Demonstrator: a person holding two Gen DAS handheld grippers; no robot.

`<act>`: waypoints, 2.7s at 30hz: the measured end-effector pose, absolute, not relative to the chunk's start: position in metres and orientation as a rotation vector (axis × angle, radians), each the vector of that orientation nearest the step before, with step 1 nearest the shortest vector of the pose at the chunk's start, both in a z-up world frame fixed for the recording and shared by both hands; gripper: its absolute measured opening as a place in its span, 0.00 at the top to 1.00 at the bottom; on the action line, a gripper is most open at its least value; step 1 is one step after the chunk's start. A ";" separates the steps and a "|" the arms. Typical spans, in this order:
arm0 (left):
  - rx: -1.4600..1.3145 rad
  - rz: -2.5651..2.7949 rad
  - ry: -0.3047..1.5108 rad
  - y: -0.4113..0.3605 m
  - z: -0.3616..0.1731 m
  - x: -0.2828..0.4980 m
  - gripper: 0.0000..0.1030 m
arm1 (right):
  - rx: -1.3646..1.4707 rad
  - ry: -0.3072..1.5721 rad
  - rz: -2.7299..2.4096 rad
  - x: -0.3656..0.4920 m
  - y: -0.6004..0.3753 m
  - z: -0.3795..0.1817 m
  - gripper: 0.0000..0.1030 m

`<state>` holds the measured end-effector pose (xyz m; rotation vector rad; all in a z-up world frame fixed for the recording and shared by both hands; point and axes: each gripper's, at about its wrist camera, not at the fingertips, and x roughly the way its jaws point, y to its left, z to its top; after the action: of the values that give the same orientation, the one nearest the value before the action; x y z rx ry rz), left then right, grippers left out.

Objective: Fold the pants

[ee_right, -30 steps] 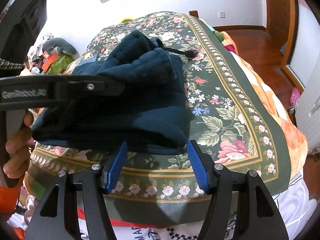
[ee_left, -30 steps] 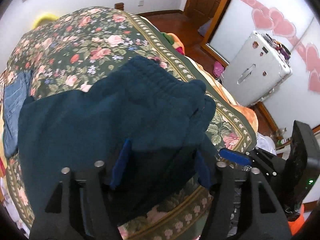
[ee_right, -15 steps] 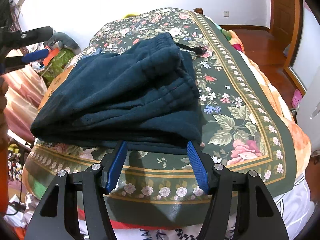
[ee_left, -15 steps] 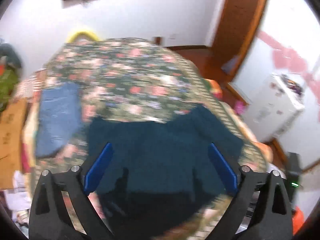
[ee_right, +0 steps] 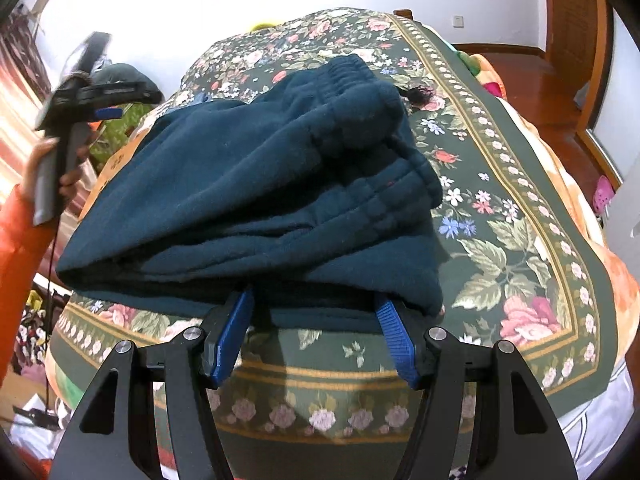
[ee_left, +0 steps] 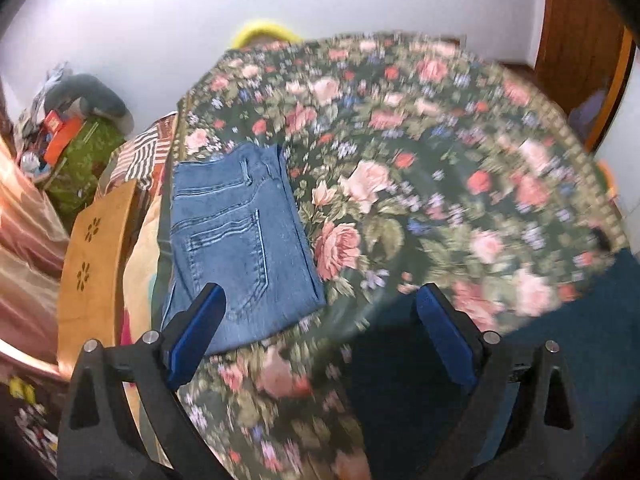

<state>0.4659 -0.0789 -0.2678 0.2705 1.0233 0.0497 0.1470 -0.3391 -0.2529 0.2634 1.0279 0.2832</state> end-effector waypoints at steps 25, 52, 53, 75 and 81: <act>0.223 -0.042 1.111 -0.019 -0.308 0.359 0.05 | 0.250 0.983 0.152 0.190 -0.380 -0.233 0.43; 0.144 -0.207 0.969 -0.083 -0.215 0.323 0.08 | 0.178 0.835 0.199 0.172 -0.372 -0.188 0.43; 0.153 -0.216 0.962 -0.090 -0.214 0.330 0.08 | 0.180 0.834 0.202 0.177 -0.372 -0.189 0.43; 0.141 -0.502 1.176 -0.202 -0.279 0.430 0.56 | 0.174 0.876 0.371 0.277 -0.361 -0.240 0.80; 0.166 -0.510 1.130 -0.209 -0.262 0.424 0.77 | 0.089 0.744 0.350 0.257 -0.362 -0.214 0.93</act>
<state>0.4236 -0.2086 -0.2622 0.1662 1.1299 -0.5098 0.2567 -0.3618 -0.2138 0.0887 0.7445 0.3496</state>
